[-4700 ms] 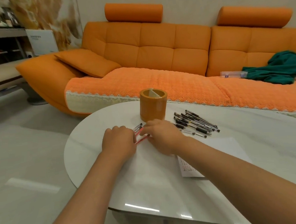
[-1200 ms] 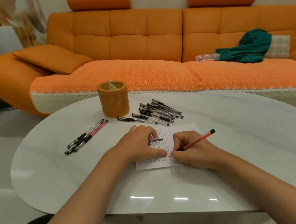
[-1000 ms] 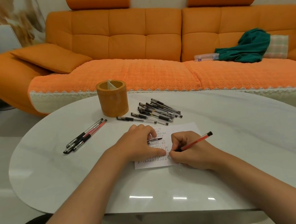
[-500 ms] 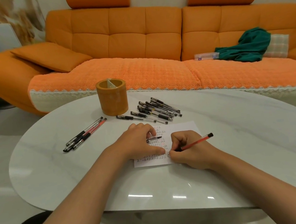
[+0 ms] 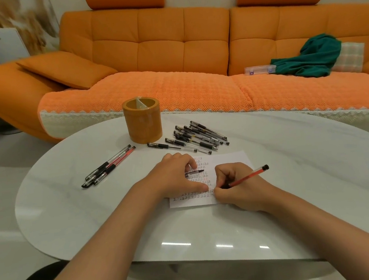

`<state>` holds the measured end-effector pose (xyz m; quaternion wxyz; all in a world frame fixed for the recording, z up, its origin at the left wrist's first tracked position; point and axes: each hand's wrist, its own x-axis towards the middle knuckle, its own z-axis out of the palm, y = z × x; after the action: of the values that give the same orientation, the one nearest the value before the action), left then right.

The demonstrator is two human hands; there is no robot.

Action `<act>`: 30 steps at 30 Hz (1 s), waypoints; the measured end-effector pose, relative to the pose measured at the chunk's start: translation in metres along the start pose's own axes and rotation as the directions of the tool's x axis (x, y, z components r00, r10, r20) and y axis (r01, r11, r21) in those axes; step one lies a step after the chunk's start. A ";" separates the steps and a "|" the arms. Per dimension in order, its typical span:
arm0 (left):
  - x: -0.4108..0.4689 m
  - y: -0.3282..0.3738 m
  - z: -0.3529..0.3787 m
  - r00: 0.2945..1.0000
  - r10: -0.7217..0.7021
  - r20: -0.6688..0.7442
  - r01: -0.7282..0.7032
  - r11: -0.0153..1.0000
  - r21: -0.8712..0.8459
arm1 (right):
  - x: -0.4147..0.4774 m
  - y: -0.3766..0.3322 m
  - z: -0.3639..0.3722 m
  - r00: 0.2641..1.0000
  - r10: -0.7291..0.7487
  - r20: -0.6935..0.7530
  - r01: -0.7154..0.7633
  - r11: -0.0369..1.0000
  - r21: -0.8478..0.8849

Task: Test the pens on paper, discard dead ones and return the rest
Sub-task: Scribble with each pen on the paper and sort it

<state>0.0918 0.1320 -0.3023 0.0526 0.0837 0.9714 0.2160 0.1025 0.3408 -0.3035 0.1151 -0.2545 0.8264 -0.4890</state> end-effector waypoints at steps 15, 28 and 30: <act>0.000 0.000 -0.001 1.000 -0.009 0.010 0.008 1.000 0.005 | 0.001 -0.001 0.001 0.999 -0.007 0.033 0.007 1.000 -0.002; -0.003 0.000 -0.003 1.000 -0.008 0.017 0.008 1.000 -0.021 | 0.006 0.000 -0.007 0.982 0.101 -0.158 -0.042 0.940 0.339; -0.004 0.001 -0.003 1.000 -0.002 0.018 0.002 1.000 -0.015 | 0.006 -0.001 -0.007 0.989 0.060 -0.135 -0.016 0.953 0.302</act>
<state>0.0956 0.1307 -0.2995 0.0621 0.0843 0.9693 0.2224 0.0943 0.3422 -0.2992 0.1026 -0.1826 0.7533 -0.6235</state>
